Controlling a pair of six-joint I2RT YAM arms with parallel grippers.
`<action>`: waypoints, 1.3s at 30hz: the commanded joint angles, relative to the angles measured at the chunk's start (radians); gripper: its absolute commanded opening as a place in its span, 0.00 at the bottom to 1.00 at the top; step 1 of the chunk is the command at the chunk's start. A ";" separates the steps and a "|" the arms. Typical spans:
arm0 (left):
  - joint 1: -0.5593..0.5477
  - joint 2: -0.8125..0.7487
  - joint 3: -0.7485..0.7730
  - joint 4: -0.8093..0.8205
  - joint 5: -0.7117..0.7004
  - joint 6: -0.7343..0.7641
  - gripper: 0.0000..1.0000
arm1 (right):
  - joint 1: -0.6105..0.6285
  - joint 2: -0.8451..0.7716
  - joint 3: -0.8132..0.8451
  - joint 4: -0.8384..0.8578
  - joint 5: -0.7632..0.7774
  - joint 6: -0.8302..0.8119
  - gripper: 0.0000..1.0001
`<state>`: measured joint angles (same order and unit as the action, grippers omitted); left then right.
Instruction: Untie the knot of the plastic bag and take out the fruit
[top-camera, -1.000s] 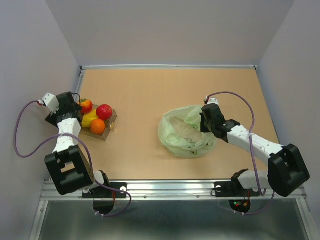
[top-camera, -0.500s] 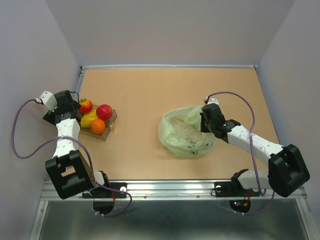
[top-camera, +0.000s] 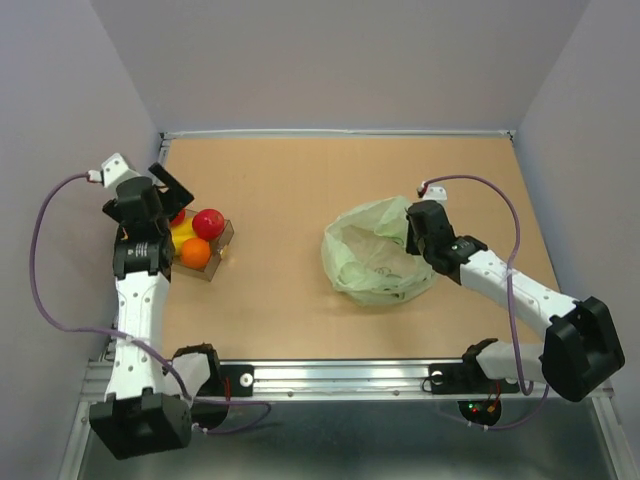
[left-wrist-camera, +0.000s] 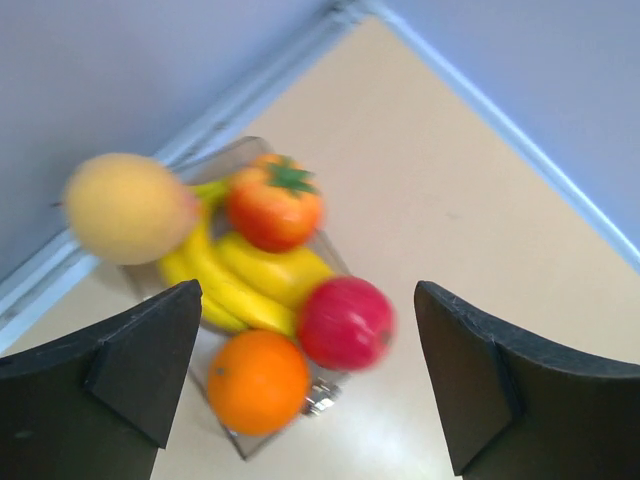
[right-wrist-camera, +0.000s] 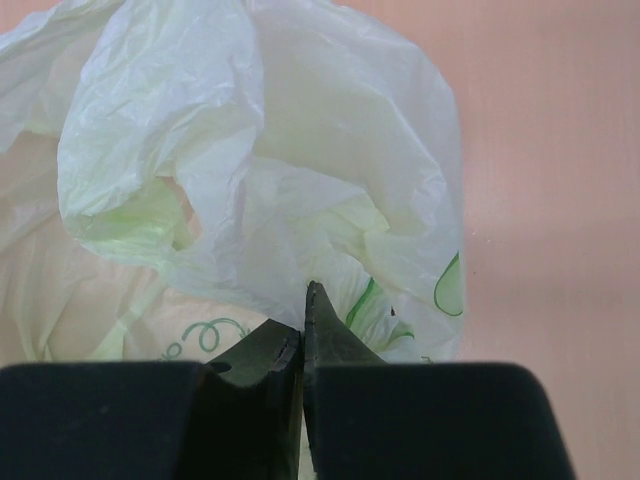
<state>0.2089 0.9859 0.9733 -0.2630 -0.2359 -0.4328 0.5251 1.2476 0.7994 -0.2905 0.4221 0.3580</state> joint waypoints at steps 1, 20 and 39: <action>-0.141 -0.093 0.061 -0.038 0.118 0.118 0.99 | 0.007 -0.037 0.073 0.008 0.096 0.009 0.04; -0.206 -0.726 0.082 -0.401 -0.019 0.149 0.99 | 0.007 -0.713 0.087 -0.143 -0.016 -0.014 1.00; -0.206 -0.952 0.294 -0.702 -0.078 0.092 0.99 | 0.007 -1.174 0.212 -0.392 -0.029 -0.033 1.00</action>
<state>0.0059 0.0471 1.2518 -0.9264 -0.3012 -0.3229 0.5251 0.0948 0.9886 -0.6178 0.3855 0.3355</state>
